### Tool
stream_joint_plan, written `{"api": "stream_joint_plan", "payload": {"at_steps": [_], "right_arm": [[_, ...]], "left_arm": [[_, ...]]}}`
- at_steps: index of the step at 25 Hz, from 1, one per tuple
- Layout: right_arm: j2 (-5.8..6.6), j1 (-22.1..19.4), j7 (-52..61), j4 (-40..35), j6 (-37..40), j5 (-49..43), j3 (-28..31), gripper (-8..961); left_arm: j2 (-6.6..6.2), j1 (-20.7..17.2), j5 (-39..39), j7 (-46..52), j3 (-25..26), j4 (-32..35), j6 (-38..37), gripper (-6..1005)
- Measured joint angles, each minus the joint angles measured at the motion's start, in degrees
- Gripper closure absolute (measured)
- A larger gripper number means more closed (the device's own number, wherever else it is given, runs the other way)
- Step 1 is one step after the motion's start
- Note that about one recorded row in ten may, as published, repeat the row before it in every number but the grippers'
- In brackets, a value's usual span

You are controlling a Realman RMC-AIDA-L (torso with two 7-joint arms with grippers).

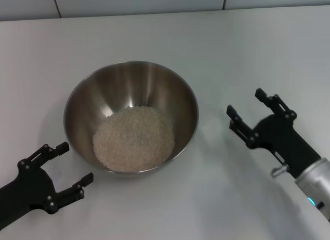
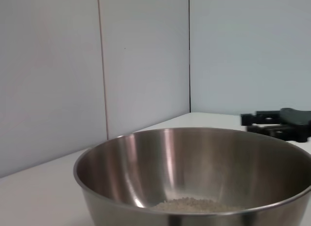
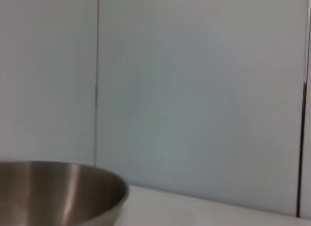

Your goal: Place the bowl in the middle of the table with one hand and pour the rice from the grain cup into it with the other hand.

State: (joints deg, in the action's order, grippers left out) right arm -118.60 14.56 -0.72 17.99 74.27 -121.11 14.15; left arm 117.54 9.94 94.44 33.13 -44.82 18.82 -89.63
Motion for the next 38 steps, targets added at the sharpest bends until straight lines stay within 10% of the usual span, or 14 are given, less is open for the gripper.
{"api": "stream_joint_plan", "payload": {"at_steps": [4,10,38], "right_arm": [[0.2,-1.3,4.3,-4.6,5.1,-8.9,0.0,202],[-0.23,0.9,16.0,-16.7,14.0,-27.5,-0.1,199],[-0.49,2.0,16.7,-17.2,14.3,-27.2,1.1,199]], "left_arm": [[-0.09,-0.1,0.0,0.0,0.0,0.1,-0.1,137],[-0.05,-0.2,0.0,0.1,0.0,0.2,-0.1,137],[0.18,-0.6,-0.1,0.1,0.0,0.4,-0.2,137]]}}
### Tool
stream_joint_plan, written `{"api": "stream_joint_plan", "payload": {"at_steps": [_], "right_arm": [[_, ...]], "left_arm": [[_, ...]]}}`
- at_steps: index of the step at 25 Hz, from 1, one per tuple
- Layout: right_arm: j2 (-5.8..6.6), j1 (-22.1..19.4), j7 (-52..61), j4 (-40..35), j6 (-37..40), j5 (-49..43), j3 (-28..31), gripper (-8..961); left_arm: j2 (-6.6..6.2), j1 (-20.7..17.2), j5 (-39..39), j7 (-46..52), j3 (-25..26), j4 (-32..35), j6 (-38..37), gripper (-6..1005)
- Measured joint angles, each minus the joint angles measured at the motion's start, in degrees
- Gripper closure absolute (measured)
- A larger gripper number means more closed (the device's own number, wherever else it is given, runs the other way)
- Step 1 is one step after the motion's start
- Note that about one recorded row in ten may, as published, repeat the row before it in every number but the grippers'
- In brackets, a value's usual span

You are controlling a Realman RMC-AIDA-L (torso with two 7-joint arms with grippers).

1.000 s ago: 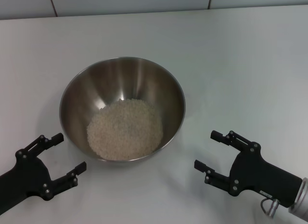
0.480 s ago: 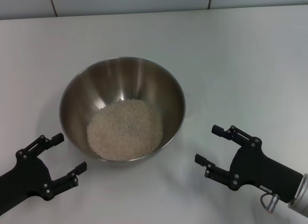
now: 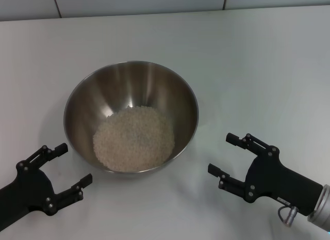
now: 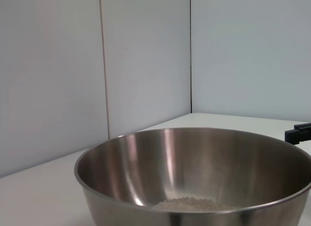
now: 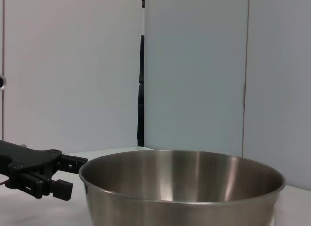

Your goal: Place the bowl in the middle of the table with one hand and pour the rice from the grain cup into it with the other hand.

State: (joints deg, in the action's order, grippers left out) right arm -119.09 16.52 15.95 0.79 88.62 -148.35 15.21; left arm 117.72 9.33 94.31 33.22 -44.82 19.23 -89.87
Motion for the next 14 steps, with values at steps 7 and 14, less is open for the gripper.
{"api": "stream_joint_plan", "payload": {"at_steps": [7,14], "right_arm": [[0.0,0.0,0.1,0.0,-0.2,0.0,0.0,199],[-0.07,0.5,0.7,0.2,-1.4,0.0,0.0,199]], "left_arm": [[-0.03,0.0,0.1,0.0,0.0,0.0,-0.1,137],[-0.09,0.0,0.1,0.0,0.0,0.0,-0.2,137]]}}
